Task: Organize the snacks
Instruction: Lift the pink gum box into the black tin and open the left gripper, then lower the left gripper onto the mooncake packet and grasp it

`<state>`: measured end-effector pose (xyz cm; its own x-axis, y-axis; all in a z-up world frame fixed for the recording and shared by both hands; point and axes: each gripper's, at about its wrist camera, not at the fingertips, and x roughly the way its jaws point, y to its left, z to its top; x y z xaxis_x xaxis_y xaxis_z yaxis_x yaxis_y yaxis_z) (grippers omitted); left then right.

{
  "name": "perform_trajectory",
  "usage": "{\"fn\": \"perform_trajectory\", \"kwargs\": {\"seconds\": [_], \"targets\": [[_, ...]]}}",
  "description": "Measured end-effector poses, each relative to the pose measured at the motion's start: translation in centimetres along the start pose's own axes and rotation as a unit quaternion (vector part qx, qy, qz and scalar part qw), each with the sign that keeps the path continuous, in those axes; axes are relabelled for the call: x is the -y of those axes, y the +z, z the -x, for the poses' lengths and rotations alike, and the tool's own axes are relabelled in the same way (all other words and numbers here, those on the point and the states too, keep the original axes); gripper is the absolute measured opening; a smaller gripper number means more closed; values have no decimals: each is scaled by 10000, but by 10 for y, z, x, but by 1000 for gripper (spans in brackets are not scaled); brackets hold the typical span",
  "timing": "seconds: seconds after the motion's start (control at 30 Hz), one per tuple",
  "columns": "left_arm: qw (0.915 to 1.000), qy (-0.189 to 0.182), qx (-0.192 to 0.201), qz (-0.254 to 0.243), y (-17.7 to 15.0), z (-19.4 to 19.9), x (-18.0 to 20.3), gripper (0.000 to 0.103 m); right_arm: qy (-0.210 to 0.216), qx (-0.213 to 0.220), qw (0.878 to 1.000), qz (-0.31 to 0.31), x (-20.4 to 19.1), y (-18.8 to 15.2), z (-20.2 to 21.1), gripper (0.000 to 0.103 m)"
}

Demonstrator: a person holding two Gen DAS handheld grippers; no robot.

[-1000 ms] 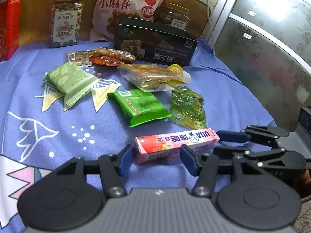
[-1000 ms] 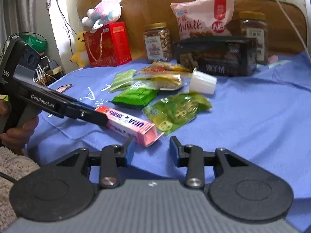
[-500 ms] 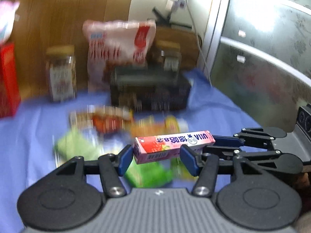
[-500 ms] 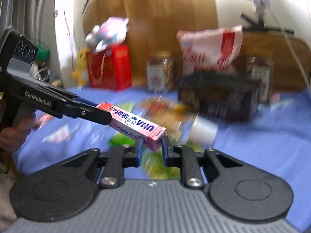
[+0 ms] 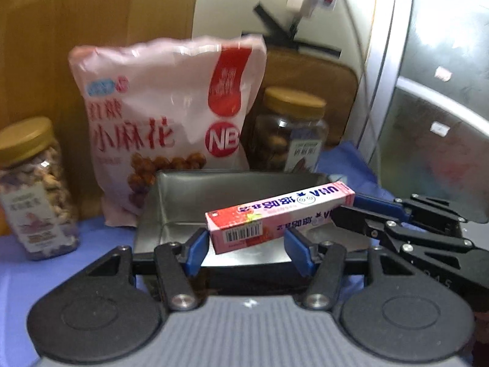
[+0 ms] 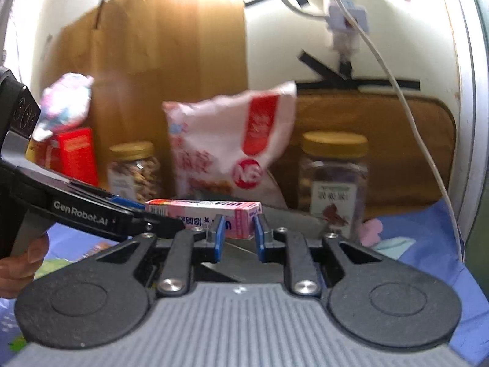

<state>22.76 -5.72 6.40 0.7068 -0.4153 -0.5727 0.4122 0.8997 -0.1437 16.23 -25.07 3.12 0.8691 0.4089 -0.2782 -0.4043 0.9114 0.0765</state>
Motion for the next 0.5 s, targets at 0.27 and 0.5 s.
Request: {"fn": "perform_trajectory", "kwargs": {"seconds": [0.27,0.5], "targets": [[10000,22,25,-48,-9,-3,5,60,-276,-21,9996,-97,1,-15,2,40],[9973,-217,525,460,-40,75,-20,64,-94,187,9980,-604,-5,-21,39,42]]}}
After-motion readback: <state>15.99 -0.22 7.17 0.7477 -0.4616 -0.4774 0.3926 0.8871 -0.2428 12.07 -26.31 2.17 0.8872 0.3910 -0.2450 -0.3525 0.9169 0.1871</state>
